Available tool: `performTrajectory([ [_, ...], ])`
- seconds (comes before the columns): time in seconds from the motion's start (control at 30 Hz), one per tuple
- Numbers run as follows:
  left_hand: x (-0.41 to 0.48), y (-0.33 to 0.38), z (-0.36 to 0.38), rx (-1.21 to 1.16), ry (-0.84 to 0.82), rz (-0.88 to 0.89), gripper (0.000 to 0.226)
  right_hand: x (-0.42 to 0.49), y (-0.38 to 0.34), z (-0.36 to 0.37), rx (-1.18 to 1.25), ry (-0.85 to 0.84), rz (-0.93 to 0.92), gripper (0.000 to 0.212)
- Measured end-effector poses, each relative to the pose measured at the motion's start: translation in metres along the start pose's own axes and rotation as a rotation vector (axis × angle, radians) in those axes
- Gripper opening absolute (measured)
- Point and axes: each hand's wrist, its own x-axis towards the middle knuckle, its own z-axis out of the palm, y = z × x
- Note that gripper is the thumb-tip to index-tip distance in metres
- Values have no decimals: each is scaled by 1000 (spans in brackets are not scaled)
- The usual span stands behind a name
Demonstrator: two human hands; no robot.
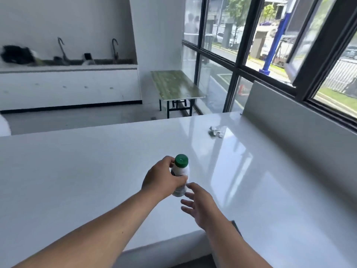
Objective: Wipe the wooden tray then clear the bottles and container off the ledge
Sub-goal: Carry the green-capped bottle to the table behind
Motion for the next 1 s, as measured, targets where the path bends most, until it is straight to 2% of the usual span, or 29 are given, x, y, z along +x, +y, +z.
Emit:
performTrajectory([
  [0.23, -5, -96, -105, -15, 165, -150, 50, 21, 24, 139, -127, -168, 70, 22],
  [0.43, 4, -162, -156, -33, 243, -283, 54, 60, 39, 217, -203, -266, 156, 51],
  [0.73, 70, -244, -179, -16, 285, -449, 52, 157, 43, 298, -308, -366, 292, 67],
  [1.0, 133, -300, -166, -13, 275, -561, 54, 252, 58, 333, -348, -392, 388, 65],
])
